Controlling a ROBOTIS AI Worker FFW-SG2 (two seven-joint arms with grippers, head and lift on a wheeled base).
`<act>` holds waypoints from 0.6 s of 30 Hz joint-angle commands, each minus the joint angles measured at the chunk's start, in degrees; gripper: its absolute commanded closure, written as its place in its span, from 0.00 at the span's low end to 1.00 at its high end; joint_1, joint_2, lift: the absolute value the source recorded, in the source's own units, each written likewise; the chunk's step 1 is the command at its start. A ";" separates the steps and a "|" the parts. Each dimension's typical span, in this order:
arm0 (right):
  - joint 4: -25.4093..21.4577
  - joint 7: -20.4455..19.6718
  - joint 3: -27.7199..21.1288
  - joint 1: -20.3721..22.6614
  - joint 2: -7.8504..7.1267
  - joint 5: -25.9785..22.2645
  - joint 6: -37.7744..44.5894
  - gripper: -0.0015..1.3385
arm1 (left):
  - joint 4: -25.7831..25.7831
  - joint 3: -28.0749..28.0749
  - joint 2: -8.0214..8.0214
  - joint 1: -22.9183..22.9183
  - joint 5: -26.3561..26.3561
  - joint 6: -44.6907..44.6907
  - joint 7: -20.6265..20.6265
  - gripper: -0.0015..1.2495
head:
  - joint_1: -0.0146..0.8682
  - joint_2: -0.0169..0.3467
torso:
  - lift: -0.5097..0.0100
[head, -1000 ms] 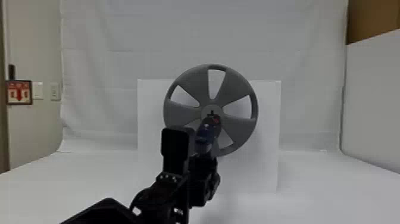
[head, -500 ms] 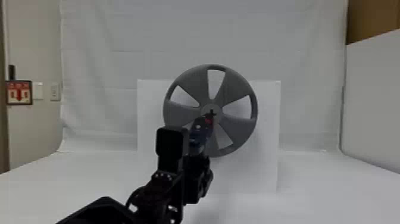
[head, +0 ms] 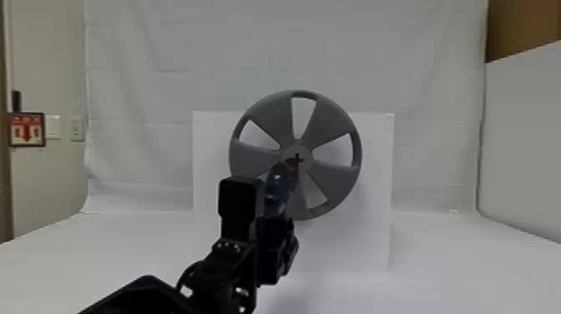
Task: Grasp the drill and bring into the middle of wheel
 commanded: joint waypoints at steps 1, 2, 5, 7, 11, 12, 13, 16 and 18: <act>0.00 -0.02 0.07 0.00 -0.04 0.00 0.00 0.09 | 0.00 0.00 0.00 0.00 0.00 0.00 0.00 0.95 | 0.08 0.13 | 0.21; 0.00 -0.02 0.07 -0.09 0.05 0.00 0.00 0.09 | 0.00 0.00 0.00 0.00 0.00 0.00 0.00 0.95 | 0.08 0.13 | 0.21; 0.00 -0.02 0.07 -0.09 -0.04 0.00 0.00 0.09 | 0.00 0.00 0.00 0.00 0.00 0.00 0.00 0.95 | 0.08 0.13 | 0.21; 0.00 0.06 0.07 -0.09 -0.04 0.00 0.00 0.09 | 0.00 -0.09 0.00 0.00 0.00 0.00 0.00 0.95 | 0.08 0.13 | 0.21; 0.00 -0.02 0.07 -0.09 -0.04 0.00 0.00 0.09 | 0.00 -0.09 0.00 0.00 -0.09 0.00 0.00 0.95 | 0.08 0.13 | 0.21; 0.00 -0.02 0.07 -0.09 -0.04 0.00 0.00 0.09 | 0.00 -0.09 0.00 0.00 -0.09 0.00 0.00 0.95 | 0.08 0.13 | 0.21; 0.00 0.06 0.07 -0.09 -0.04 0.00 0.00 0.09 | 0.09 -0.09 0.00 0.00 -0.09 0.00 0.00 0.95 | 0.08 0.13 | 0.21; 0.00 -0.02 0.16 -0.09 -0.04 0.00 0.00 0.09 | 0.09 -0.09 0.00 0.00 -0.09 0.00 0.00 0.95 | 0.08 0.13 | 0.21; 0.00 -0.02 0.16 -0.09 -0.04 0.00 0.00 0.09 | 0.09 -0.09 0.00 0.00 -0.09 -0.09 0.00 0.95 | 0.08 0.13 | 0.21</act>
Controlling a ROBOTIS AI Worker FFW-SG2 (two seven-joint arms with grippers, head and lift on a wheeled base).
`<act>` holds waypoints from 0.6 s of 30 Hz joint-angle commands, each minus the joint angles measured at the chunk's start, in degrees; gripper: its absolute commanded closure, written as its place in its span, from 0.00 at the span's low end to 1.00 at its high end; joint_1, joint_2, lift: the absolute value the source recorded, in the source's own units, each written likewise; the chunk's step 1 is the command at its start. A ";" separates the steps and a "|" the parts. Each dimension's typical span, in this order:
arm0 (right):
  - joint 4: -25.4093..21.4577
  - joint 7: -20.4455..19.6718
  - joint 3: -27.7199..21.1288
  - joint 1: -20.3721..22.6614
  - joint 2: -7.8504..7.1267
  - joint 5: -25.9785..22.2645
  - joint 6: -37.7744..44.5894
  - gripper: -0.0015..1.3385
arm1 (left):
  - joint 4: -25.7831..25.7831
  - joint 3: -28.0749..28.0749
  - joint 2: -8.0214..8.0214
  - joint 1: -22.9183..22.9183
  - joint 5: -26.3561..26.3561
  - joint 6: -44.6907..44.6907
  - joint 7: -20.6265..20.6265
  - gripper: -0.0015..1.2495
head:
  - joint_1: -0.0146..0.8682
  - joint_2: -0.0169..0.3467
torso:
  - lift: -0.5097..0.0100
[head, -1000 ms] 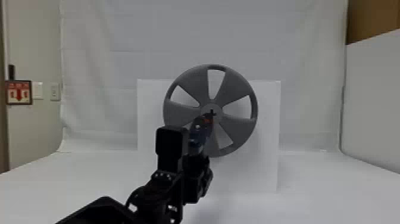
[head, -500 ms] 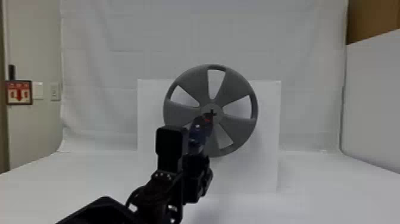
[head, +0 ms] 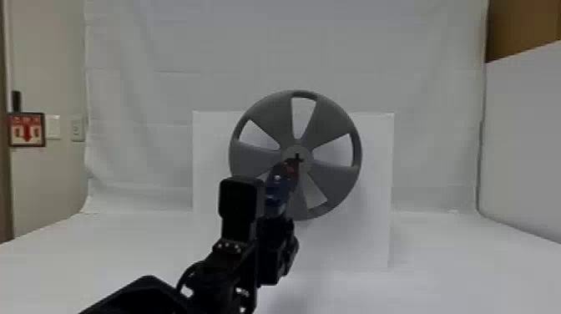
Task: Grasp the drill and bring into the middle of wheel
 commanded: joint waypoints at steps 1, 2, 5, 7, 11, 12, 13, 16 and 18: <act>0.00 0.00 0.14 0.00 0.00 0.00 0.00 0.09 | 0.02 0.00 0.00 0.00 0.00 0.00 0.00 0.95 | 0.08 0.13 | 0.21; 0.00 0.00 0.14 0.00 -0.09 0.00 0.09 0.09 | 0.02 0.00 0.00 0.00 -0.09 -0.09 0.00 0.95 | 0.08 0.13 | 0.21; 0.09 0.08 0.14 0.00 -0.09 0.00 0.09 0.09 | 0.02 0.00 0.00 0.00 -0.09 -0.09 0.00 0.95 | 0.08 0.13 | 0.21; 0.09 0.08 0.22 0.00 -0.09 0.00 0.09 0.09 | 0.02 -0.09 0.00 0.00 -0.09 -0.09 0.00 0.95 | 0.08 0.13 | 0.21; 0.09 0.00 0.31 -0.09 -0.09 0.09 0.09 0.09 | 0.10 -0.09 0.00 -0.09 -0.17 -0.09 0.00 0.95 | 0.08 0.13 | 0.21; 0.09 0.00 0.31 -0.09 -0.09 0.09 0.09 0.09 | 0.10 -0.09 0.00 -0.09 -0.17 -0.09 0.00 0.95 | 0.08 0.13 | 0.21; 0.09 0.00 0.31 0.00 -0.09 0.09 0.09 0.09 | 0.10 -0.09 0.00 -0.09 -0.17 -0.09 0.00 0.95 | 0.08 0.13 | 0.21; 0.09 0.00 0.31 0.00 -0.09 0.09 0.09 0.09 | 0.10 -0.18 0.00 -0.18 -0.17 -0.17 0.00 0.95 | 0.08 0.13 | 0.21; 0.09 0.00 0.31 0.00 -0.09 0.09 0.09 0.09 | 0.10 -0.18 0.00 -0.09 -0.17 -0.17 0.00 0.95 | 0.08 0.13 | 0.21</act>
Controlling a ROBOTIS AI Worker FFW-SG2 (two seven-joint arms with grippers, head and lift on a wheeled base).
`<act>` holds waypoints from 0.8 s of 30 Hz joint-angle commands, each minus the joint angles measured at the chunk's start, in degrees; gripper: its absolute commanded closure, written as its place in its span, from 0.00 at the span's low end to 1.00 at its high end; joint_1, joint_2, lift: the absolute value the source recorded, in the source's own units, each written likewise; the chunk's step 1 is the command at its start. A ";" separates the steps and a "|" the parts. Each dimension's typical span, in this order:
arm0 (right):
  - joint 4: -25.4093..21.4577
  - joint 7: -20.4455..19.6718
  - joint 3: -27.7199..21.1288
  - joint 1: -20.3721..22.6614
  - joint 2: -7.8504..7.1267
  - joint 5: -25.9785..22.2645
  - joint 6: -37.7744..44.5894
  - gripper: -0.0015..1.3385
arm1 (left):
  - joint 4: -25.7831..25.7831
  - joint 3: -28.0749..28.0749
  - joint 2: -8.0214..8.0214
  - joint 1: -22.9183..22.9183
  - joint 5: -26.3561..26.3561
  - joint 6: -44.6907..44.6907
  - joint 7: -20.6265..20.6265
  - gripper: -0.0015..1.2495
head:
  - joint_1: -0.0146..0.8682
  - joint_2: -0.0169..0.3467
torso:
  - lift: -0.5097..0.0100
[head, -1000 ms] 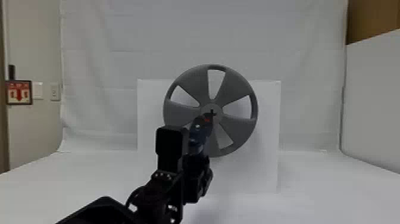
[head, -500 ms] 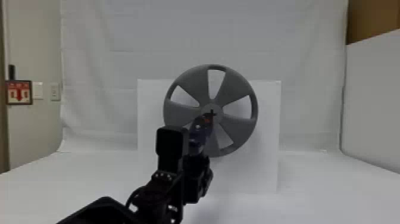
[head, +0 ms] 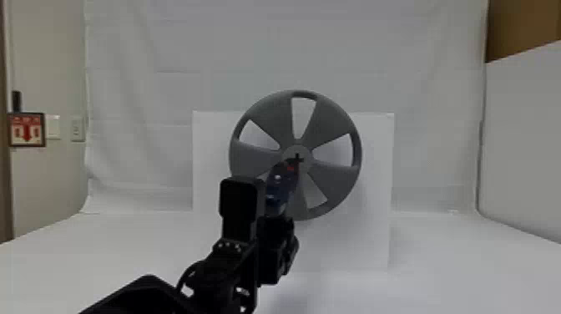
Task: Grasp the drill and bring into the middle of wheel
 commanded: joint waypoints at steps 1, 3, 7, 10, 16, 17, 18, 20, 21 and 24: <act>0.00 0.03 -0.09 0.01 0.00 0.00 0.00 0.09 | 0.00 -0.07 0.00 0.04 0.00 -0.06 0.00 0.95 | 0.08 0.13 | 0.21; 0.00 0.03 -0.09 0.01 0.00 0.00 0.00 0.09 | 0.00 -0.07 0.00 -0.05 0.00 -0.15 0.00 0.95 | 0.08 0.13 | 0.21; 0.00 -0.06 -0.09 0.01 0.00 0.00 0.00 0.09 | 0.00 -0.07 0.09 0.13 0.09 -0.59 -0.09 0.95 | 0.08 0.13 | 0.21; 0.00 -0.06 -0.18 0.10 0.00 0.00 0.00 0.09 | -0.09 -0.07 0.09 0.39 0.09 -1.12 -0.88 0.95 | 0.08 0.13 | 0.21; 0.00 0.03 -0.35 0.19 0.00 0.00 0.00 0.09 | -1.41 0.19 0.18 1.45 0.26 -1.55 -2.20 0.95 | 0.08 0.13 | 0.21; 0.00 -0.06 -0.35 0.19 0.00 0.00 0.00 0.09 | -1.85 0.28 0.18 1.71 0.35 -1.55 -2.46 0.95 | 0.08 0.13 | 0.21; 0.00 -0.06 -0.35 0.19 0.00 0.00 0.00 0.09 | -2.29 0.37 0.27 1.97 0.53 -1.55 -2.55 0.95 | 0.08 0.13 | 0.21; 0.00 -0.06 -0.44 0.19 0.00 0.00 0.00 0.09 | -3.52 0.37 0.70 2.41 0.79 -1.55 -2.72 0.95 | 0.08 0.13 | 0.21; 0.00 -0.06 -0.44 0.19 0.00 0.00 0.00 0.09 | -4.04 0.37 0.88 2.68 0.88 -1.55 -2.72 0.95 | 0.08 0.13 | 0.21; 0.00 0.03 -0.44 0.28 0.09 0.00 0.00 0.09 | -5.89 0.63 1.41 3.47 1.49 -1.55 -3.16 0.95 | 0.08 0.13 | 0.21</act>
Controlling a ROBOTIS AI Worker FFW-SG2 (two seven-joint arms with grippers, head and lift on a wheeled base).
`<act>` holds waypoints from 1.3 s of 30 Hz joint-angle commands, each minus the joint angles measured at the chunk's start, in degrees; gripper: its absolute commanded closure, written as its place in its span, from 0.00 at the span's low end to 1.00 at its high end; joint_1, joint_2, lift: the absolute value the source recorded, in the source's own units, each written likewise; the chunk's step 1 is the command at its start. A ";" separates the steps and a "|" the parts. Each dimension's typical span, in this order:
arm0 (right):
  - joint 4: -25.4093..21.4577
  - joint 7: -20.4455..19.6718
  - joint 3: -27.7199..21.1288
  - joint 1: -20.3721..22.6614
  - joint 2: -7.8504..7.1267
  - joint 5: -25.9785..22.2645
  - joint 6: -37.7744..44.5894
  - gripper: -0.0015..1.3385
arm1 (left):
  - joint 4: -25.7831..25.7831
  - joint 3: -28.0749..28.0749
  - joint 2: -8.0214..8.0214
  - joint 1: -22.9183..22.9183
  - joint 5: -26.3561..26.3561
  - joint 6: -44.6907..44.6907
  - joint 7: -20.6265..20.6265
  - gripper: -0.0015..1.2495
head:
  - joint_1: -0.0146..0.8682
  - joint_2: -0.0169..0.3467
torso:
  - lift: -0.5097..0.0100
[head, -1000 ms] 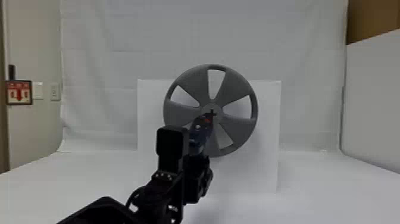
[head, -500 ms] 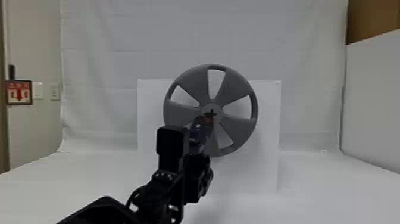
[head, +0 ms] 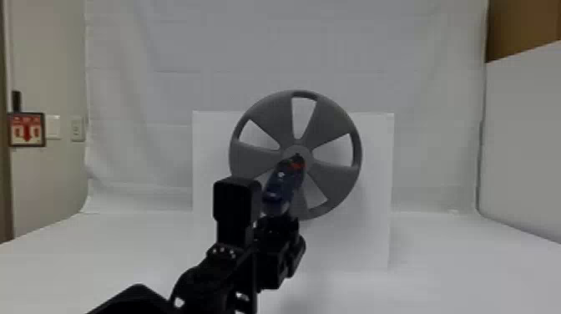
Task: Grasp the drill and bring into the middle of wheel
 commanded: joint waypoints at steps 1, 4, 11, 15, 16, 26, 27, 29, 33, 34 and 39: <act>0.00 -0.02 -0.04 0.08 0.17 0.00 0.00 0.09 | -2.90 0.45 0.82 1.33 0.89 0.00 -0.59 0.95 | 0.08 0.13 | 0.21; 0.00 0.06 -0.13 0.08 0.26 0.00 0.00 0.09 | -4.22 1.06 1.26 2.30 1.25 0.00 -1.03 0.95 | 0.08 0.13 | 0.21; 0.00 0.06 -0.04 0.00 0.52 0.09 0.00 0.09 | -5.28 5.10 1.44 5.64 1.69 -0.35 0.20 0.95 | 0.08 0.13 | 0.21; 0.09 -0.02 0.22 -0.18 0.79 0.35 0.00 0.09 | -5.19 6.77 1.44 6.96 1.25 -0.35 4.60 0.95 | 0.08 0.13 | 0.21; 0.09 -0.02 0.22 -0.18 0.79 0.35 0.00 0.09 | -5.10 7.04 1.44 7.13 0.28 -0.35 5.30 0.95 | 0.08 0.13 | 0.21; 0.18 -0.02 0.48 -0.18 0.88 0.35 0.00 0.09 | -0.44 8.80 1.44 6.96 -1.83 -0.35 7.23 0.95 | 0.08 0.13 | 0.21; 0.18 -0.02 0.48 -0.18 0.88 0.35 0.00 0.09 | 0.00 8.97 1.35 6.96 -1.83 -0.35 7.32 0.95 | 0.08 0.13 | 0.21; 0.18 -0.02 0.57 -0.18 0.88 0.35 0.00 0.09 | 0.88 9.15 1.35 7.05 -1.83 -0.44 7.85 0.95 | 0.08 0.13 | 0.21; 0.26 -0.02 0.57 -0.18 0.88 0.35 0.00 0.09 | 2.28 9.41 1.35 7.05 -1.83 -0.53 8.20 0.95 | 0.08 0.13 | 0.21; 0.26 0.06 0.66 -0.09 0.88 0.35 0.00 0.09 | 2.72 9.50 1.35 7.13 -1.83 -0.53 8.20 0.95 | 0.08 0.13 | 0.21; 0.26 -0.02 0.75 -0.18 0.96 0.44 0.00 0.09 | 3.86 9.67 1.26 7.31 -1.74 -1.06 8.29 0.95 | 0.08 0.13 | 0.21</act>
